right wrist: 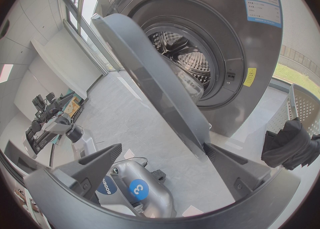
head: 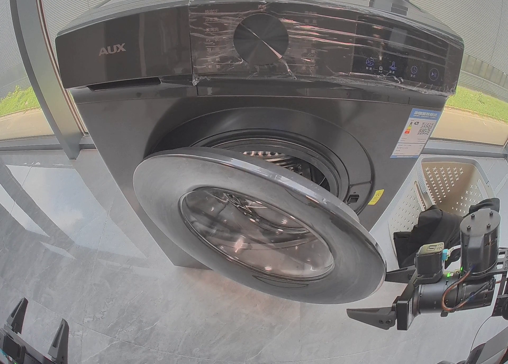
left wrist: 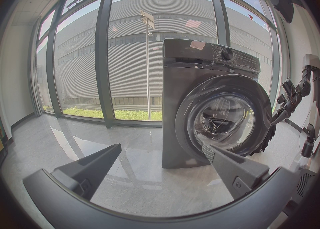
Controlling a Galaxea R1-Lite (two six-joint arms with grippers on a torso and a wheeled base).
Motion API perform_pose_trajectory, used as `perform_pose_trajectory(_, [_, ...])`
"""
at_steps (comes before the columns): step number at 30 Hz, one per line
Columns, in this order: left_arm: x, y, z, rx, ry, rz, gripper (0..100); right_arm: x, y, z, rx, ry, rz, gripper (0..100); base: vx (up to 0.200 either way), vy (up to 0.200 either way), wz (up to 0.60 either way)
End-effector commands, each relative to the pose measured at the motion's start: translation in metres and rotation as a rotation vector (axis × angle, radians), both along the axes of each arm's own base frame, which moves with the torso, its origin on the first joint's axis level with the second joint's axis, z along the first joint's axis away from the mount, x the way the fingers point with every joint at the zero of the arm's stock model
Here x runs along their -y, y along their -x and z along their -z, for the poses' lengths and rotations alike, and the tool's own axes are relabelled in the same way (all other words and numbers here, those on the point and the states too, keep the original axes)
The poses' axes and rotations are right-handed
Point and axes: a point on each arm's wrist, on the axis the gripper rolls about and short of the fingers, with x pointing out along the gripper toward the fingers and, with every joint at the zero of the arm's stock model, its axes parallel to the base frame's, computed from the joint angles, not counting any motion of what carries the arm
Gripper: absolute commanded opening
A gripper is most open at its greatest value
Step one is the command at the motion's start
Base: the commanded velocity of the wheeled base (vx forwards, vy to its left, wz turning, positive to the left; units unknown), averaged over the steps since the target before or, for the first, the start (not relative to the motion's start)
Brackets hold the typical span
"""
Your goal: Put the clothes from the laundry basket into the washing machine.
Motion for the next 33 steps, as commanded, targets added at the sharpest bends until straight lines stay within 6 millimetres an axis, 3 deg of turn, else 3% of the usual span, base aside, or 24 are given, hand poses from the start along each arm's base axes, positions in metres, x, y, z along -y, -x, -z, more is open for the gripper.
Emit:
perform_pose_trajectory(1, [0.0, 0.0, 0.005, 0.003, 0.0, 0.0, 100, -0.001, 0.007, 0.004, -0.015, 0.006, -0.031, 100, 0.0, 0.0, 0.0])
perform_pose_trajectory(5, [0.0, 0.0, 0.005, 0.003, 0.0, 0.0, 100, 0.002, 0.011, 0.002, -0.004, -0.008, -0.034, 100, 0.0, 0.0, 0.0])
perform_pose_trajectory(8, [0.0, 0.0, 0.005, 0.003, 0.0, 0.0, 100, 0.001, 0.005, -0.003, 0.013, -0.016, -0.021, 100, 0.0, 0.0, 0.0])
perform_pose_trajectory(14, [0.0, 0.0, 0.004, 0.004, -0.002, -0.001, 100, -0.004, -0.012, -0.003, 0.005, -0.004, 0.014, 100, -0.2, 0.0, 0.0])
perform_pose_trajectory(20, [0.0, 0.0, 0.005, 0.003, -0.002, -0.001, 100, -0.01, -0.015, 0.002, -0.013, 0.005, -0.003, 100, 0.0, 0.0, 0.0])
perform_pose_trajectory(27, [0.0, 0.0, 0.005, 0.003, -0.002, -0.001, 100, -0.015, 0.0, 0.004, 0.001, -0.02, -0.073, 100, 0.0, 0.0, 0.0])
perform_pose_trajectory(33, [0.0, 0.0, 0.005, 0.003, -0.002, 0.0, 100, -0.001, 0.02, -0.008, 0.043, -0.115, -0.124, 100, 0.0, 0.0, 0.0])
